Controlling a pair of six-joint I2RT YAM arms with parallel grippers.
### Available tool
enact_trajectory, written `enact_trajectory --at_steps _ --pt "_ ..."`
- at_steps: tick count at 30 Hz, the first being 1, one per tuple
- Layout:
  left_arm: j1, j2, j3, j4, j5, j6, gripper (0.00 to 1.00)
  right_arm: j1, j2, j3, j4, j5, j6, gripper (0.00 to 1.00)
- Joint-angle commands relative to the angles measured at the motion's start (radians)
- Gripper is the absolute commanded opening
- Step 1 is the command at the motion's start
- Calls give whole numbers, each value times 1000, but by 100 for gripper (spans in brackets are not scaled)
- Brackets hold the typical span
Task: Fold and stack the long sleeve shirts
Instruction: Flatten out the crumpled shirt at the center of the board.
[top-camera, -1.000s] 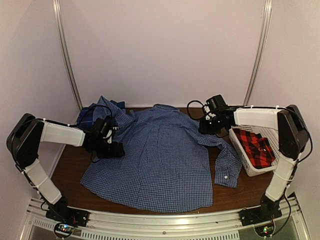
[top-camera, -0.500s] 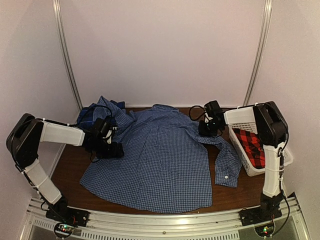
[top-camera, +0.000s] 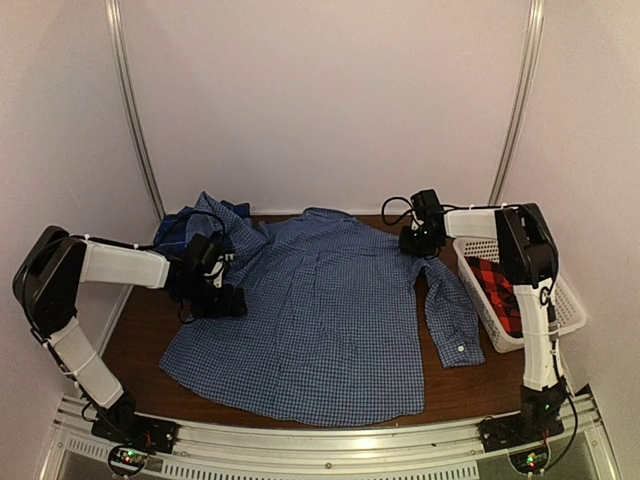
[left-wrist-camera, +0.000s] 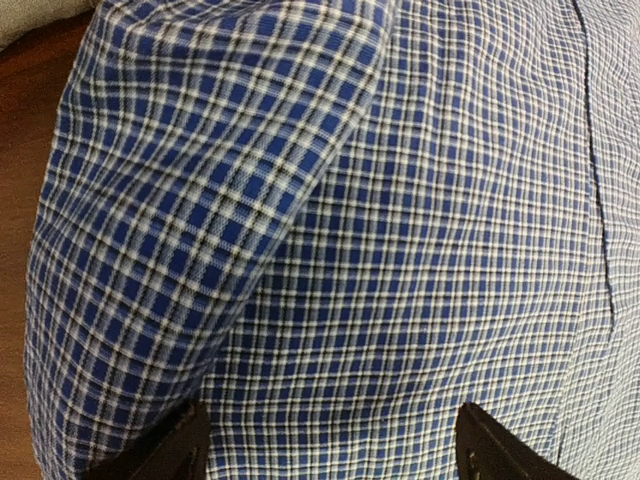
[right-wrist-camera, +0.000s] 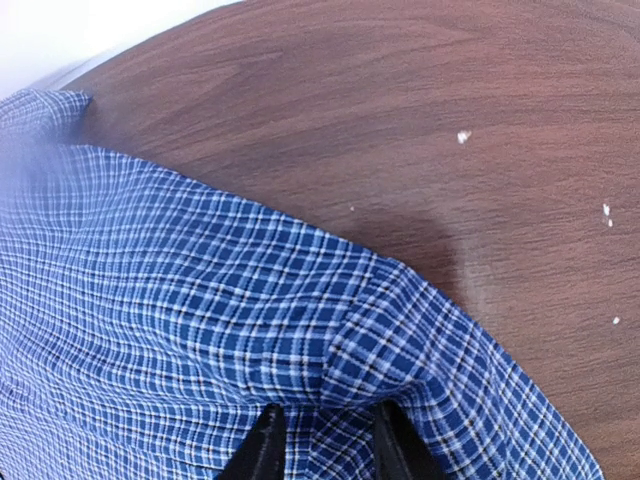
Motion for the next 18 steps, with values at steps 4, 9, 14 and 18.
enact_trajectory --at_steps 4,9,14,18 --pt "9 26 39 -66 37 21 86 -2 3 62 -87 31 -86 46" --pt "4 -7 72 -67 57 31 86 36 -71 63 -108 10 -99 56" --pt "-25 -38 127 -87 64 47 87 64 -191 -5 -110 18 -93 64" --pt "-48 -58 172 -99 75 54 87 84 -302 -114 -101 20 -78 68"
